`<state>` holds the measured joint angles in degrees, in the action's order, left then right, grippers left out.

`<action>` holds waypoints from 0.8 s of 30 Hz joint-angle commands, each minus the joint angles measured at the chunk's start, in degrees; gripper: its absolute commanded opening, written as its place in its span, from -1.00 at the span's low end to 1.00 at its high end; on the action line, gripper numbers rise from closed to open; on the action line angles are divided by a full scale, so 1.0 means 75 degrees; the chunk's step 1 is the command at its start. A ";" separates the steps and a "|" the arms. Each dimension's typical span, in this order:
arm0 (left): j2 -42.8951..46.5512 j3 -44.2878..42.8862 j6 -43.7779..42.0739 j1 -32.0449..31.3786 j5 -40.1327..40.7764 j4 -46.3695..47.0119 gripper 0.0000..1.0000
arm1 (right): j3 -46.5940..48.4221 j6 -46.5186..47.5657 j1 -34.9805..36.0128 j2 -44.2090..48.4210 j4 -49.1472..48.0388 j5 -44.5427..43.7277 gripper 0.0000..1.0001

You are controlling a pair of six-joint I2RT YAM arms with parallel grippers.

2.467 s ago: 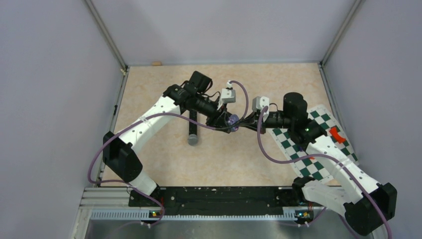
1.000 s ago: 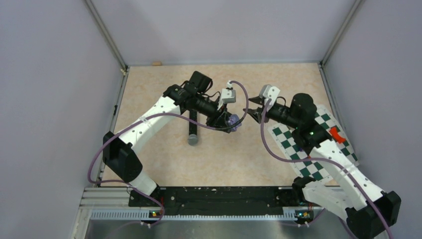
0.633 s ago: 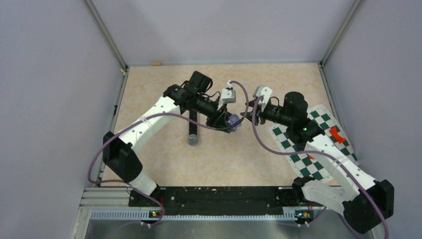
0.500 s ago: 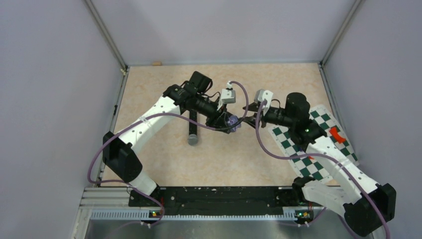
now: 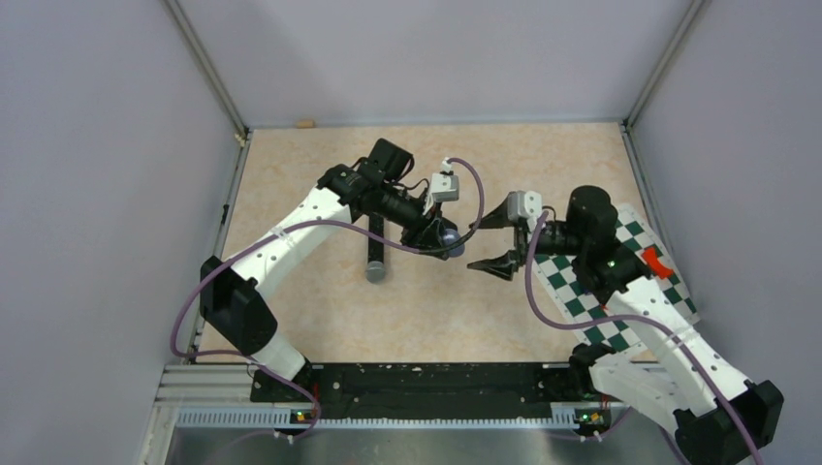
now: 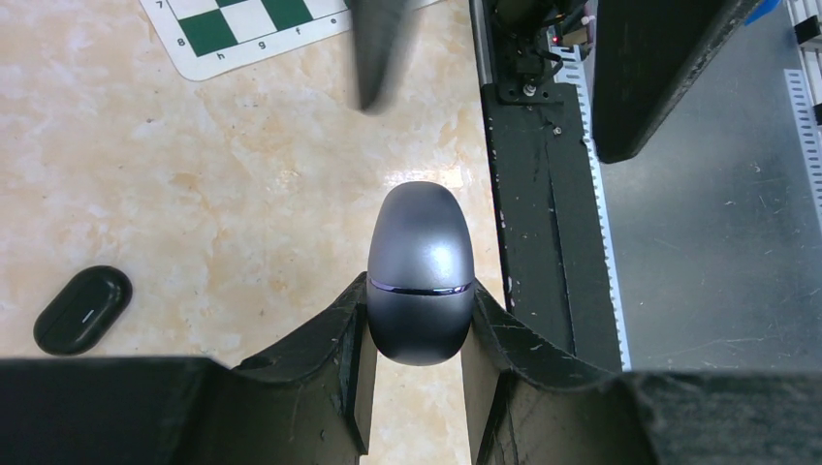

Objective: Insert the wireless bluetooth earbuds into the charging case
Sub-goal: Close the charging case with the earbuds inside, then place the charging case with the earbuds at the center of the board.

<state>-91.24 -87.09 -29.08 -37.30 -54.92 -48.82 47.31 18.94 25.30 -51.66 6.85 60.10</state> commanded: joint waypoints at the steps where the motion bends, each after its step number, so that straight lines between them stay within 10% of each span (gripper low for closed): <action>1: 0.0327 -0.0111 -0.0020 -0.0031 -0.0052 0.0379 -1.00 | -0.0053 -0.0490 -0.0069 0.0299 -0.1515 -0.3211 0.69; 5: 0.0212 0.0163 0.0646 -0.0031 0.0494 0.1077 -1.00 | -0.0598 -0.0044 -0.0078 0.0148 -0.3719 -1.0198 0.98; 8: -0.0080 0.0344 0.1445 -0.0035 0.1018 0.1795 -1.00 | -0.1299 0.0659 -0.0271 -0.0040 -0.6376 -1.2776 0.98; 24: -0.3442 -0.0989 0.3755 -0.0663 0.1106 0.2501 -1.00 | -0.1530 0.0085 -0.0489 0.0232 -0.6074 -1.2197 0.97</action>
<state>-116.01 -90.06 -4.45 -41.78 -47.57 -32.53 34.89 21.63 21.96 -50.00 -38.44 -31.44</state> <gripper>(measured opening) 0.379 0.986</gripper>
